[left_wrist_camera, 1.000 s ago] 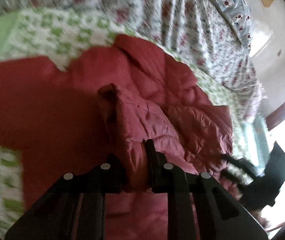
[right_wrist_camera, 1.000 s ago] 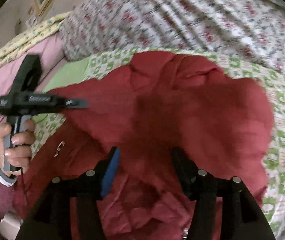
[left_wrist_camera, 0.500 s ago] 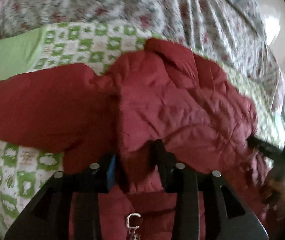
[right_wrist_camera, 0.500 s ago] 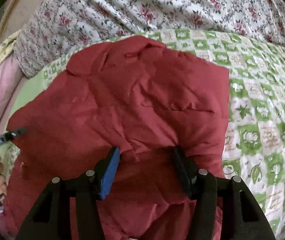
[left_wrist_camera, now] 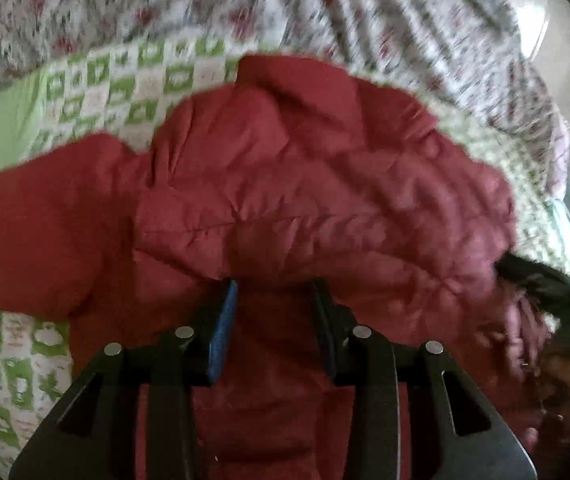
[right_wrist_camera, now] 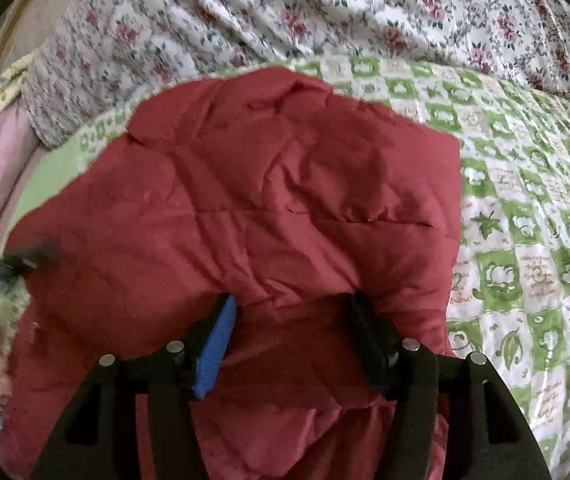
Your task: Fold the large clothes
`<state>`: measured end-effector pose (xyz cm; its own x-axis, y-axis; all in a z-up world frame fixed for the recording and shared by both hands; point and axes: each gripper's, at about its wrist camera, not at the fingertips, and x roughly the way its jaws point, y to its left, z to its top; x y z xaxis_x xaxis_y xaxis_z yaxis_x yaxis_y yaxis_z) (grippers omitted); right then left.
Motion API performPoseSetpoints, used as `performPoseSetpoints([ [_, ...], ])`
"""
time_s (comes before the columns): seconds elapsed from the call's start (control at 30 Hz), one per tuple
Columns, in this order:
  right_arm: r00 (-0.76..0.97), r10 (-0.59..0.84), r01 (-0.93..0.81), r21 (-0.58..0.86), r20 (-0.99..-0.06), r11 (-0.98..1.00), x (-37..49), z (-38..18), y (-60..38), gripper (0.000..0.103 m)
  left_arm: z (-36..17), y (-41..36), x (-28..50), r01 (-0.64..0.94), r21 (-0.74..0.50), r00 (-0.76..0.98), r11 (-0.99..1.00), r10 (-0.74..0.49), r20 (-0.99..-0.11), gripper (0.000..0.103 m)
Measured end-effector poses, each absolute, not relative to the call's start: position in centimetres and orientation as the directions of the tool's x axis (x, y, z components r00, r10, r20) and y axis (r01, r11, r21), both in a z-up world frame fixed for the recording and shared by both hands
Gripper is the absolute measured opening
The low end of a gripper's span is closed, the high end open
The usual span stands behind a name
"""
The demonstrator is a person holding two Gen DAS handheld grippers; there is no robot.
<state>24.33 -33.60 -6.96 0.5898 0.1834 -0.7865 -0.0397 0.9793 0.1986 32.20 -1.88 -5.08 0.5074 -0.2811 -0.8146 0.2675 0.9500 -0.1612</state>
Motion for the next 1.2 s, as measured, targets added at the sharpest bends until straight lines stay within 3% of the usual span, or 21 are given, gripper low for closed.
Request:
performPoseSetpoints([
  [0.13,0.666,0.188,-0.072,0.189,-0.722,0.979,23.7,-3.8,-32.8,0.062,-5.6,-1.2,31.8,0.266,-0.174,0.505,0.948,-0.290,-0.813,0.035],
  [0.37,0.546,0.143,-0.026,0.154,-0.826,0.988,27.1,-8.1,-32.8,0.062,-6.1,1.2,31.8,0.226,-0.247,0.486,0.942,-0.329,-0.810,0.035],
  [0.73,0.561,0.139,-0.032,0.147,-0.816,0.989,27.0,-9.3,-33.0,0.063,-7.7,0.6,32.1,0.235,-0.226,0.480,0.945,-0.315,-0.819,0.035],
  [1.2,0.593,0.193,-0.044,0.207,-0.782,0.977,23.7,-5.1,-32.6,0.063,-4.9,5.2,30.3,0.183,-0.388,0.473,0.904,-0.426,-0.771,0.037],
])
